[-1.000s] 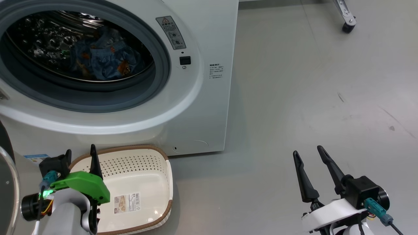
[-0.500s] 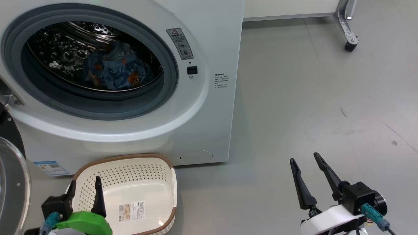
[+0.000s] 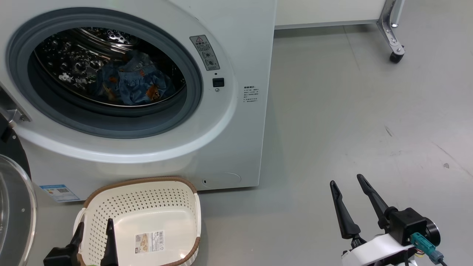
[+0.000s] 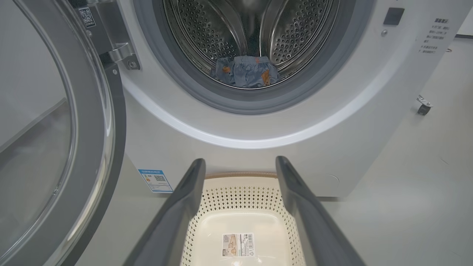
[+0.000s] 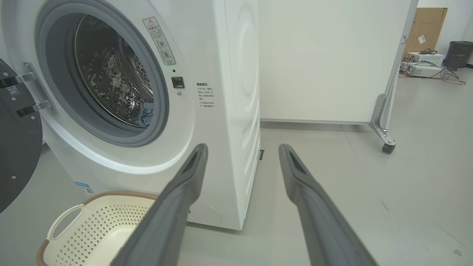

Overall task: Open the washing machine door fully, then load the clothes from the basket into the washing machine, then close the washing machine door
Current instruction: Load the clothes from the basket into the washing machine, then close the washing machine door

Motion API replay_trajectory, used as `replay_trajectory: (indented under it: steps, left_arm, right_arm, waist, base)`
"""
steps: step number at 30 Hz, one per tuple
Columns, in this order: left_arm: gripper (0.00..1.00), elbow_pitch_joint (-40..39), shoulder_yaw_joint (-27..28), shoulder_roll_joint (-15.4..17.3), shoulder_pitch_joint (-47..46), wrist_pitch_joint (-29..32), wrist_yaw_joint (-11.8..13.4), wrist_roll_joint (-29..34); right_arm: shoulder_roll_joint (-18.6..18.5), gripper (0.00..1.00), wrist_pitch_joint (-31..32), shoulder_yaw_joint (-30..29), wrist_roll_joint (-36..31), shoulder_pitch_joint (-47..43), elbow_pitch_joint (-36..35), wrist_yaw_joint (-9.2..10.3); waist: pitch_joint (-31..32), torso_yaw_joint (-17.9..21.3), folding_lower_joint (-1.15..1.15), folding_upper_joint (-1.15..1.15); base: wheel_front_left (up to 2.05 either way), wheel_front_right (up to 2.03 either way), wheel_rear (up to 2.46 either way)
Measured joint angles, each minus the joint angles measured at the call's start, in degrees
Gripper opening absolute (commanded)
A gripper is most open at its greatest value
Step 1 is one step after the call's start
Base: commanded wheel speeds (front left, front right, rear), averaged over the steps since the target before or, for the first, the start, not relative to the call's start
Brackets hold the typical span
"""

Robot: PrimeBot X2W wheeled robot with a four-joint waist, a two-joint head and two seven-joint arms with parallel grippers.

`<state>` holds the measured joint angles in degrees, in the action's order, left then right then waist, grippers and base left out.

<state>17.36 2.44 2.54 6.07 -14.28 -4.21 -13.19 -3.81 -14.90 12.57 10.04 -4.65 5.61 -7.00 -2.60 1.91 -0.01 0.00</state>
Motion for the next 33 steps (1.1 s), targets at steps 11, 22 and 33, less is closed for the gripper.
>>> replay_trajectory:
  steps: [11, 22, 33]
  left_arm:
    - [1.0, -4.77, 0.31, 0.01, 4.14, 0.0, -0.31, 0.68]
    - [1.0, -7.59, 0.59, 0.01, 6.97, 0.0, -1.3, 0.67]
    - [1.0, -8.99, 1.83, 0.01, 8.16, 0.0, -1.82, 0.48]
  right_arm:
    - [-0.67, 1.0, 0.0, 0.57, -0.15, -0.52, -0.58, -0.01]
    - [-1.29, 1.0, 0.0, 1.01, -0.16, -0.53, -1.09, -0.01]
    - [-1.74, 1.0, 0.0, -0.08, -0.18, -0.63, -1.31, -0.01]
  waist:
    - [0.49, -0.28, 0.0, 0.0]
    - [0.67, 0.08, 0.0, 0.0]
    - [1.01, 0.73, 0.0, 0.0]
  base:
    - [0.0, 0.0, 0.0]
    - [0.0, 0.0, 0.0]
    - [0.0, 0.0, 0.0]
